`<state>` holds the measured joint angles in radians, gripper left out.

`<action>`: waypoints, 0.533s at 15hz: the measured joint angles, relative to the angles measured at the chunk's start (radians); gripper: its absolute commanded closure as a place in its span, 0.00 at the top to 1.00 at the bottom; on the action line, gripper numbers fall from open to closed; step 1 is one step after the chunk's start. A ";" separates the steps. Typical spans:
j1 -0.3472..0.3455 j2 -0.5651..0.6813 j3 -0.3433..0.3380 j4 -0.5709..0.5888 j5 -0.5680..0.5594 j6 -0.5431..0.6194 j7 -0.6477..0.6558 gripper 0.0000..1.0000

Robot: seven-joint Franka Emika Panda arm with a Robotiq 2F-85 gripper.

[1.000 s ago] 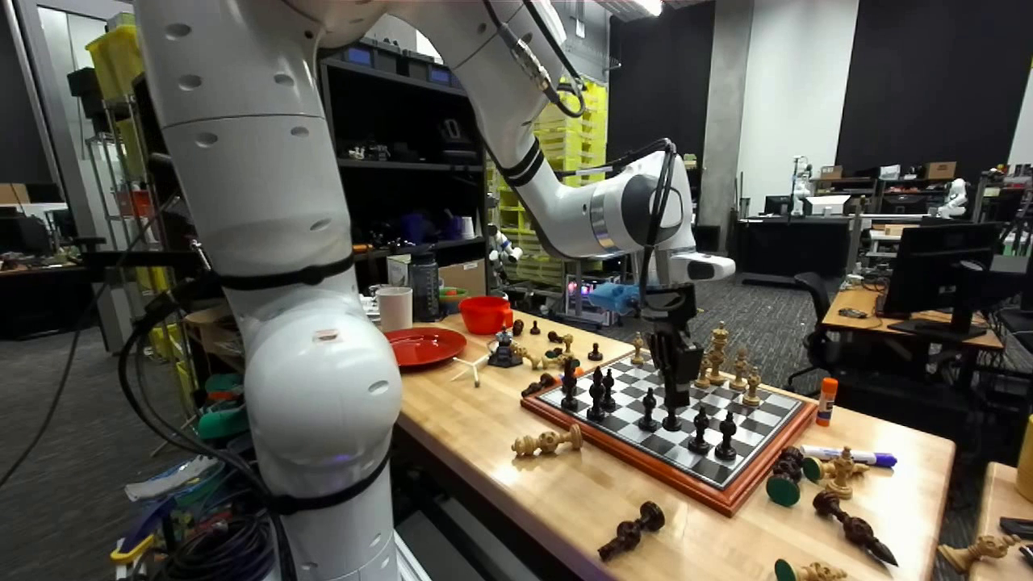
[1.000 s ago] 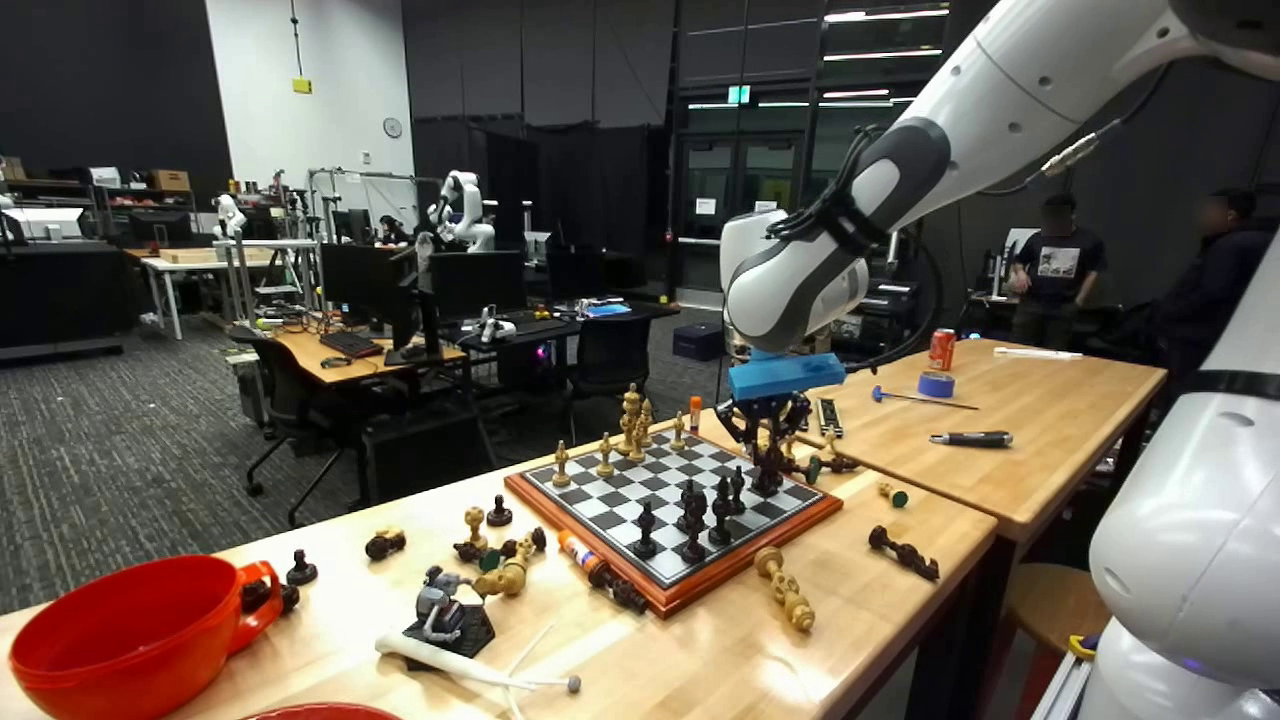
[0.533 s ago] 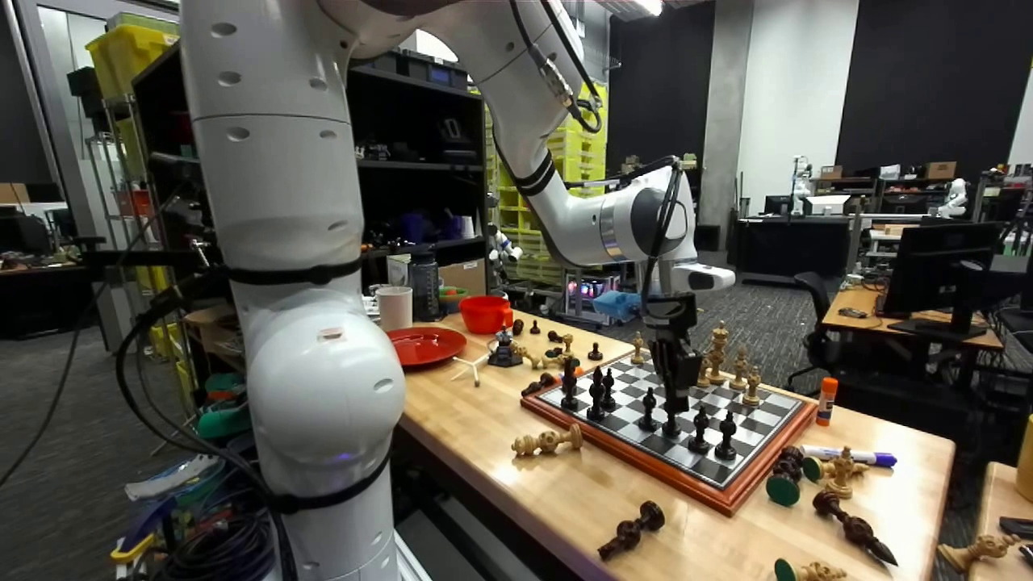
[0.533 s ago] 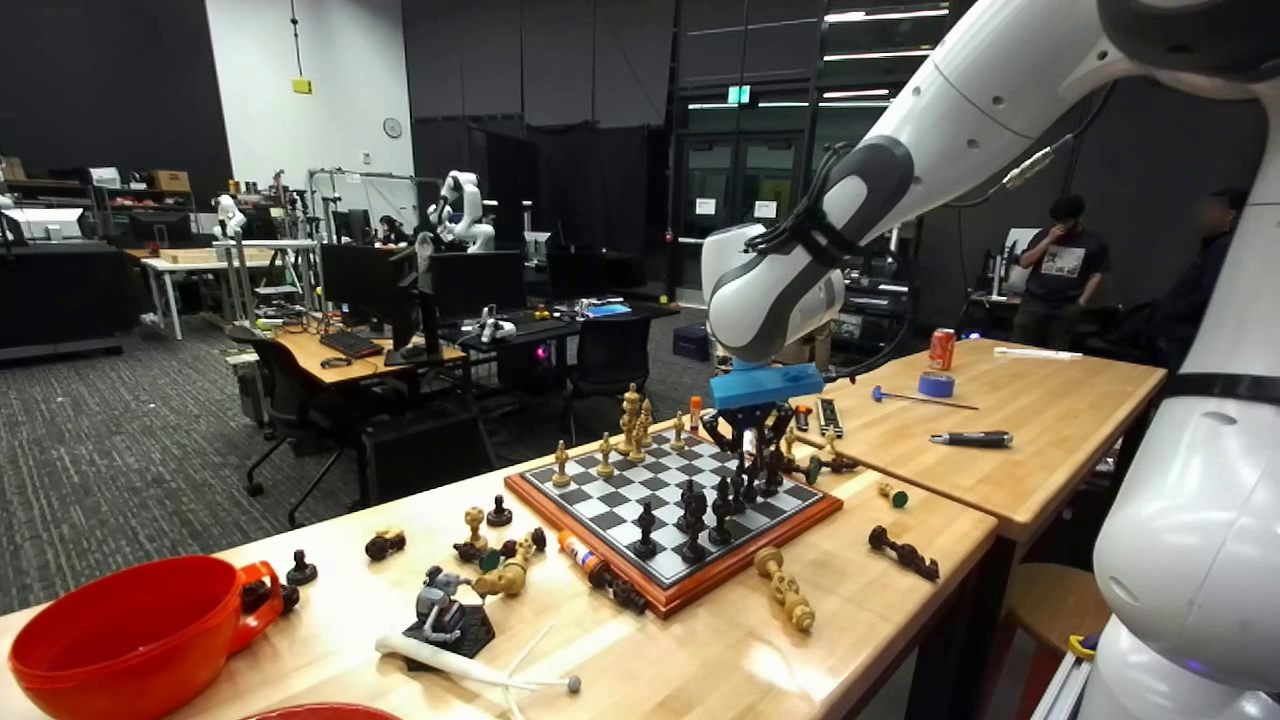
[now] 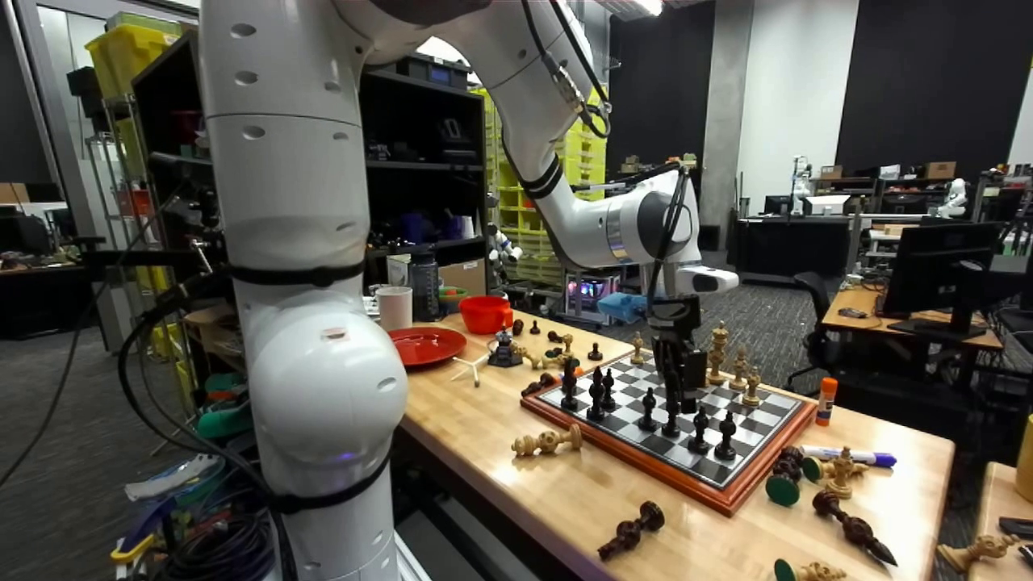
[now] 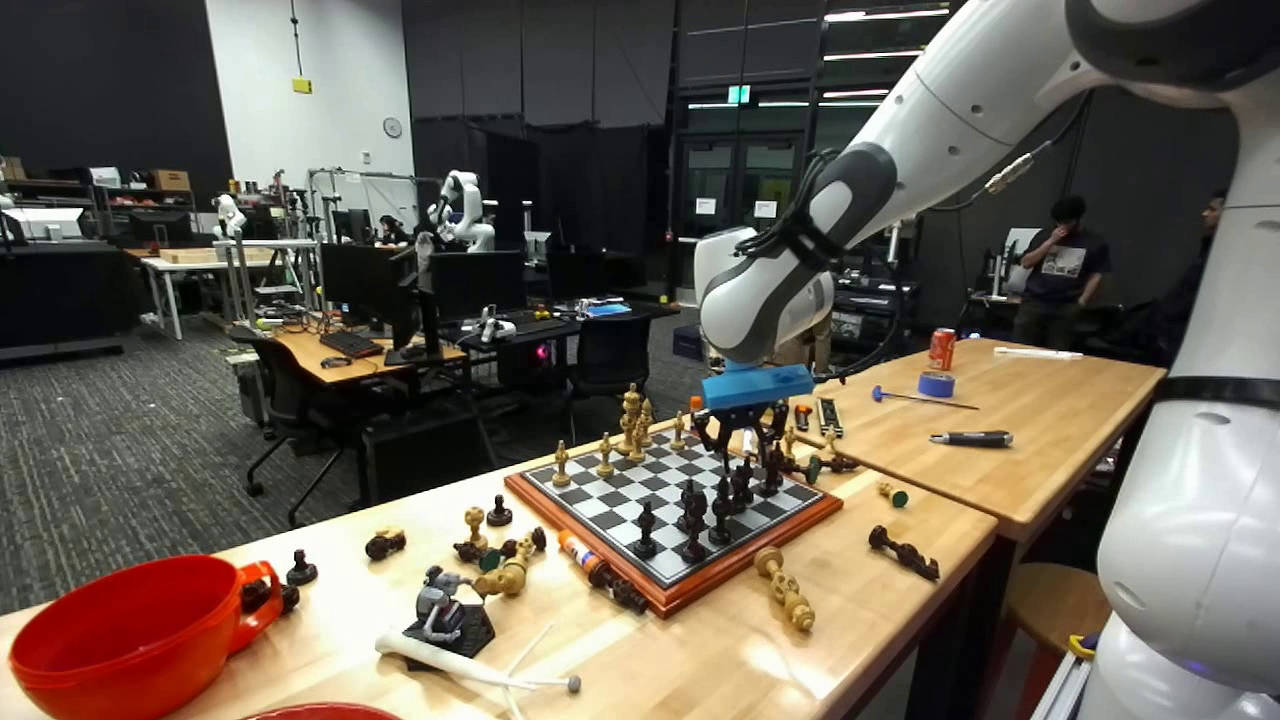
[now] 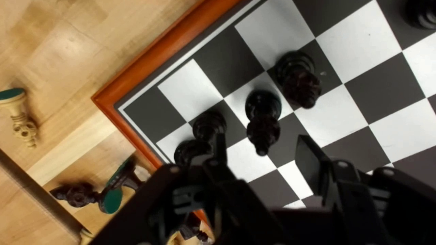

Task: Place a chess piece on the chessboard

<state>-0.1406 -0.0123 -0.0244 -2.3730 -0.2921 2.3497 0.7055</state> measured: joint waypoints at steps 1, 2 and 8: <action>0.001 0.000 -0.001 0.002 0.000 0.000 0.000 0.94; 0.002 -0.003 -0.002 0.004 0.000 0.000 0.000 0.98; 0.016 -0.097 -0.002 -0.004 0.021 -0.003 -0.069 1.00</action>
<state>-0.1247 -0.1089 -0.0266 -2.3772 -0.2715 2.3469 0.6369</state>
